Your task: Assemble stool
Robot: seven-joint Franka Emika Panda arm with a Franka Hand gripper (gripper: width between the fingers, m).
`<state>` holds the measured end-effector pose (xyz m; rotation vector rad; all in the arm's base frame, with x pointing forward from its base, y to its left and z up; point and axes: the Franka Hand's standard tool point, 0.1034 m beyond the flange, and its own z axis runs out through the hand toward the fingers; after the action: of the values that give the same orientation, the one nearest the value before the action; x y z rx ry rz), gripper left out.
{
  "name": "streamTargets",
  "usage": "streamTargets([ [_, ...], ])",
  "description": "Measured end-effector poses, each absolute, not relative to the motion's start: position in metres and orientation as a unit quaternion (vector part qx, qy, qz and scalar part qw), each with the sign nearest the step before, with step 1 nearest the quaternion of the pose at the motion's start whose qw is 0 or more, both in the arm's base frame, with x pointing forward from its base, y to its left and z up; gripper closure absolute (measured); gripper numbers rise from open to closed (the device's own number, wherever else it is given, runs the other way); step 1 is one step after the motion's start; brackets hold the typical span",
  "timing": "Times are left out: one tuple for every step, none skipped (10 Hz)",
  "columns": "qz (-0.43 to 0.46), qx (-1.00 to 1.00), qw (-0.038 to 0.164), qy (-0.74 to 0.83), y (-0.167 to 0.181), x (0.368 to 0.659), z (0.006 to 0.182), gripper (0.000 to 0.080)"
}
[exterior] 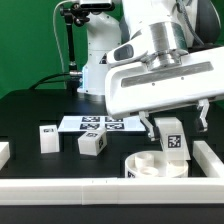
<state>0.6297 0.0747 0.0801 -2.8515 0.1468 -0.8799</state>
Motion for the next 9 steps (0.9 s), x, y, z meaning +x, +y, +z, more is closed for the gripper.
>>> streamTargets([
  [-0.293,-0.952,0.077,0.049,0.075,0.63,0.08,0.0172],
  [-0.293,-0.952,0.077,0.049,0.075,0.63,0.08,0.0157],
  [-0.294,-0.952,0.075,0.046,0.075,0.63,0.083,0.0157],
  [-0.296,-0.951,0.074,0.041,0.076,0.632,0.089,0.0151],
  [-0.292,-0.953,0.074,0.036,0.076,0.634,0.097,0.0151],
  [-0.29,-0.954,0.075,0.034,0.076,0.636,0.105,0.015],
  [-0.289,-0.954,0.074,0.033,0.074,0.637,0.11,0.015],
  [-0.288,-0.955,0.073,0.03,0.072,0.639,0.113,0.015],
  [-0.29,-0.954,0.071,0.024,0.072,0.641,0.115,0.015],
])
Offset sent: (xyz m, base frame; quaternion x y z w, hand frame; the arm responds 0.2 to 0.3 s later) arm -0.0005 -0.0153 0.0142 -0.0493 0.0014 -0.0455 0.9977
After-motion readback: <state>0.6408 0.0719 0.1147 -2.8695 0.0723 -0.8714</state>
